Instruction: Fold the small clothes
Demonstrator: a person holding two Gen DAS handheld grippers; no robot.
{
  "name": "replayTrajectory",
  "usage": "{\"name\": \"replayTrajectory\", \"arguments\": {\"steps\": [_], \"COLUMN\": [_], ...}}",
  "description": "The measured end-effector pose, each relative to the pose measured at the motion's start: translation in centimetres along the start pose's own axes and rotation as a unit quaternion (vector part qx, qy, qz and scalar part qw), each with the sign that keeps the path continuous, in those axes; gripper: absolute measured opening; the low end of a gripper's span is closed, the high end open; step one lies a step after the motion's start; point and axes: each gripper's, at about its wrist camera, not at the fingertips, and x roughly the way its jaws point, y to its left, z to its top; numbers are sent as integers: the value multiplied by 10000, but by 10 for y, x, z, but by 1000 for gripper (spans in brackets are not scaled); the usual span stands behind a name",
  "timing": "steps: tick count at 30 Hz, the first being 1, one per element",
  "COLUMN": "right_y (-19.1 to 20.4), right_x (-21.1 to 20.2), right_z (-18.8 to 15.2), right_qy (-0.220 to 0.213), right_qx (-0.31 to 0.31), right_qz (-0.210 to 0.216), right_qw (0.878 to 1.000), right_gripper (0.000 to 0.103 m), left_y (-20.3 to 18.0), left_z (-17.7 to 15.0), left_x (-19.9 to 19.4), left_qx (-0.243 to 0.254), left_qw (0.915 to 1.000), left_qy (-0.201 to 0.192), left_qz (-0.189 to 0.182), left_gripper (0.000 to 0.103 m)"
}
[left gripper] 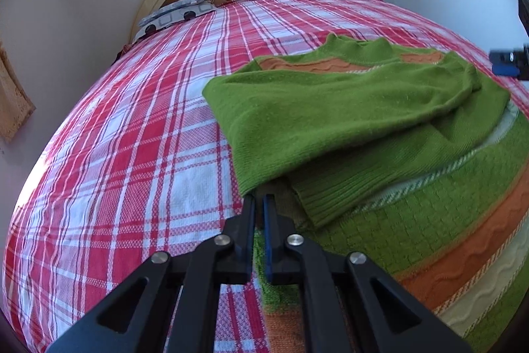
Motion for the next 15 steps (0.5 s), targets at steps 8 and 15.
{"name": "replayTrajectory", "arguments": {"steps": [8,15], "right_y": [4,4], "right_x": [39,4], "right_z": [-2,-24], "right_qy": [491,199], "right_qx": [-175,-736], "right_qz": [-351,-851], "right_qw": [9980,9934], "right_gripper": [5,4], "left_y": [5,6], "left_z": [-1,-2], "left_x": [1,-2], "left_qx": [-139,-156], "left_qw": [9999,9996], "left_qy": [-2,-16], "left_qz": [-53,-227], "left_gripper": [6,6]}}
